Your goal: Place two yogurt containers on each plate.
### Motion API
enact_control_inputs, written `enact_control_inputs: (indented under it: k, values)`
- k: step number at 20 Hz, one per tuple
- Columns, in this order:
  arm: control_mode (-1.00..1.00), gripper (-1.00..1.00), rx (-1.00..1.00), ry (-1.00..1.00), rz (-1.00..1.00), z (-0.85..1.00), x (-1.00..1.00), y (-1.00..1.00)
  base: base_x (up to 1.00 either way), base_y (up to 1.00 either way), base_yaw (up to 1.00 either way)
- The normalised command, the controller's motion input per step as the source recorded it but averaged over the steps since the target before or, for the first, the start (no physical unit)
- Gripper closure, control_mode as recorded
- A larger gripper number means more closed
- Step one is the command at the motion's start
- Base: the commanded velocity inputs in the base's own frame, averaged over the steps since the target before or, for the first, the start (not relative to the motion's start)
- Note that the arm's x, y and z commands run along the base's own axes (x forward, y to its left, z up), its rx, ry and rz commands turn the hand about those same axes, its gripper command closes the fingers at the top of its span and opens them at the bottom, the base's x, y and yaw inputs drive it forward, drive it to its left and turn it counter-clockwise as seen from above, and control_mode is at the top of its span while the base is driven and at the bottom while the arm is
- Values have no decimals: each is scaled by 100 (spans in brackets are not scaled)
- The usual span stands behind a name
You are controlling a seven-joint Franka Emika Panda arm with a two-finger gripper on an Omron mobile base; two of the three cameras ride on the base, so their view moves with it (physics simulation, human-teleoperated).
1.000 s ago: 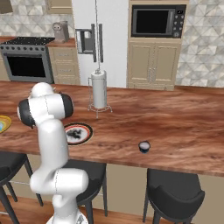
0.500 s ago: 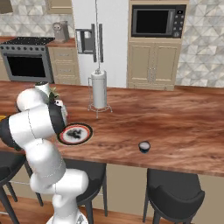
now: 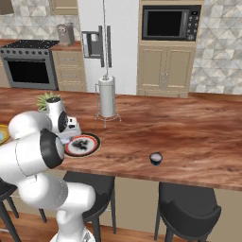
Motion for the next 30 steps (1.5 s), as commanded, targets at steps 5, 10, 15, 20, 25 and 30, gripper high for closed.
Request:
enact_control_inputs:
  k: [5,10,15,20,25,30]
  values:
    - [-100,100,0,0,0,-19,17,9,0,0,0]
    - [-100,100,0,0,-1,-19,37,-2,0,0,0]
    - [-100,100,0,0,0,-5,30,-4,0,0,0]
    - [-100,100,0,0,0,-8,2,0,0,0,0]
    - [-100,100,0,0,0,-25,-5,0,0,0,0]
    - [-100,100,0,0,0,0,0,0,0,0,0]
